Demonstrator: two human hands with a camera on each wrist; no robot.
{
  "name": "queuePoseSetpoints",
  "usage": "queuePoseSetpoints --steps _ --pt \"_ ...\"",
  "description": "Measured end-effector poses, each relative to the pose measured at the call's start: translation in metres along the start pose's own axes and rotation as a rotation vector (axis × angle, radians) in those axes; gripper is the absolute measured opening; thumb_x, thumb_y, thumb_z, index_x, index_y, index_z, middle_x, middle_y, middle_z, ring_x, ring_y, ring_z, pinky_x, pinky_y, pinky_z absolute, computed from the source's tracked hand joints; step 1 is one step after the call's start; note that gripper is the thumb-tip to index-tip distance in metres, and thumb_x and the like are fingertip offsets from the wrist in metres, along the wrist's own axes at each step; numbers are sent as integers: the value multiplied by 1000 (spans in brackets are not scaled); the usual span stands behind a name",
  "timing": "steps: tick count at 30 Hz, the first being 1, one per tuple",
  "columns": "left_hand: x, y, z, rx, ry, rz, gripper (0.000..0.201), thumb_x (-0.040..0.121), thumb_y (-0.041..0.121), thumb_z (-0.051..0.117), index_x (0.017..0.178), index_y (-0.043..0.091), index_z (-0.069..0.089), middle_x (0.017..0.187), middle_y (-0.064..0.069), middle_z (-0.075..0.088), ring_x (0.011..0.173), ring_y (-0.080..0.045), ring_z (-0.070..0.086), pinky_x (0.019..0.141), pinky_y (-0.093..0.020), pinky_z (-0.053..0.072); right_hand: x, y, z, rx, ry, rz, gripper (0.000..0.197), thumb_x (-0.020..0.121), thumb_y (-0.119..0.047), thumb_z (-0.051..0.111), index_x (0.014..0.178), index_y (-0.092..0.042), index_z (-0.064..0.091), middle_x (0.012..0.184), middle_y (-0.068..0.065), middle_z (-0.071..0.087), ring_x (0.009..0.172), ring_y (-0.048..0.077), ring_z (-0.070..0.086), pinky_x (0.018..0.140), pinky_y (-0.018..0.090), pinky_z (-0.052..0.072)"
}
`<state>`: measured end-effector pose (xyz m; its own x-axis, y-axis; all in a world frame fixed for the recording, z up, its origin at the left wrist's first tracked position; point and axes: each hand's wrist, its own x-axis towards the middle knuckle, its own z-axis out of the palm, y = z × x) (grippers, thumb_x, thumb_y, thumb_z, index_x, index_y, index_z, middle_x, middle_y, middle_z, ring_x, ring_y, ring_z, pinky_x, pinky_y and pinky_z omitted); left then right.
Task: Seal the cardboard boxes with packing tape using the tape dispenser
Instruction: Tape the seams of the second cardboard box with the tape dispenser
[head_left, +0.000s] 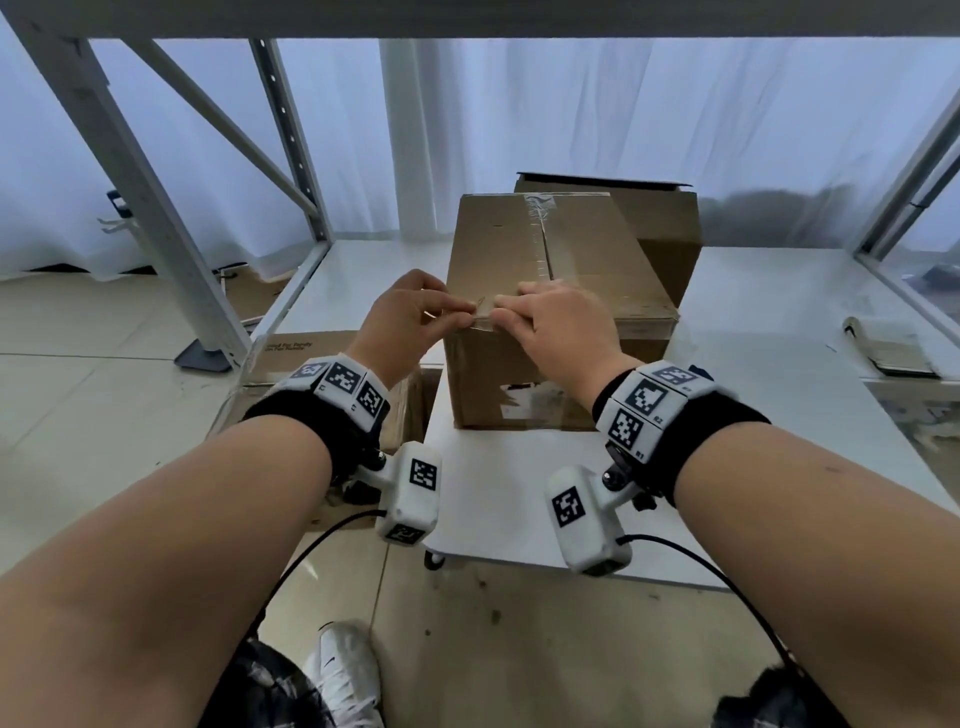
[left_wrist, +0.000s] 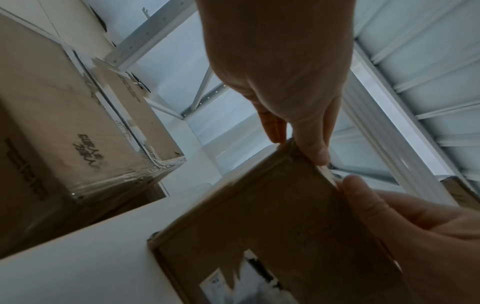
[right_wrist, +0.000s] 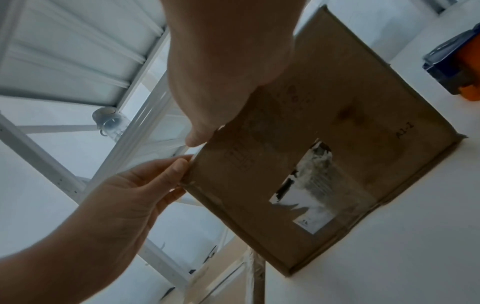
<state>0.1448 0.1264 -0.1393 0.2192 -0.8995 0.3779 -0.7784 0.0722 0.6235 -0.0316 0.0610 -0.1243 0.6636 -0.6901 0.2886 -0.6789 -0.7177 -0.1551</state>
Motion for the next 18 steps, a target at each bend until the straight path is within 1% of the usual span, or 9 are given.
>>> queuePoseSetpoints --steps 2,4,6,8,10,12,14,16,18 --pt "-3 -3 0 14 2 40 24 86 22 68 108 17 72 102 4 52 84 -3 52 78 -6 41 2 -2 4 -58 8 -8 42 99 -51 33 129 -33 56 137 1 54 126 25 47 103 42 36" --pt "-5 -7 1 43 -1 95 25 85 17 68 110 16 71 103 2 54 87 -7 53 81 -7 41 2 -2 7 -103 -2 -12 43 99 -50 33 135 -34 50 141 -1 50 131 26 43 106 41 31" --pt "-7 -8 1 96 -7 139 25 86 16 68 110 16 71 105 -2 56 91 -13 55 86 -18 44 1 -1 10 -155 -23 -16 45 100 -49 31 141 -34 43 146 -3 45 135 26 38 110 40 27" --pt "-7 -5 1 178 8 158 22 88 21 66 108 16 72 104 -5 58 96 -18 54 88 -28 44 0 -1 11 -169 -22 -14 47 100 -48 31 143 -32 41 148 -3 43 137 26 37 111 38 26" --pt "-3 2 2 258 34 162 24 91 29 61 103 13 73 103 -5 60 100 -20 51 87 -29 41 0 -2 11 -140 -15 0 47 99 -47 33 142 -31 42 147 -3 44 137 26 37 112 38 26" --pt "1 10 6 259 31 140 26 92 31 58 100 11 72 102 -5 60 100 -21 50 84 -25 36 -1 -1 10 -117 -20 12 46 99 -48 34 141 -31 44 146 -4 45 136 25 38 111 38 26" --pt "3 16 10 233 13 120 25 93 32 57 105 15 71 101 -3 56 100 -19 47 83 -24 33 0 4 7 -102 -34 2 46 99 -49 33 140 -31 45 145 -5 46 135 23 38 110 38 28" --pt "3 17 11 265 -3 133 28 94 34 55 114 22 69 102 -3 55 100 -20 45 85 -28 34 -1 9 3 -91 -42 -28 46 100 -48 31 139 -29 47 144 -3 47 134 23 39 108 40 31" --pt "1 15 10 359 -16 184 30 94 35 54 119 23 67 103 -6 57 100 -24 48 86 -33 35 -1 13 0 -94 -42 -37 50 100 -50 29 140 -26 47 143 1 49 132 24 40 106 41 32"
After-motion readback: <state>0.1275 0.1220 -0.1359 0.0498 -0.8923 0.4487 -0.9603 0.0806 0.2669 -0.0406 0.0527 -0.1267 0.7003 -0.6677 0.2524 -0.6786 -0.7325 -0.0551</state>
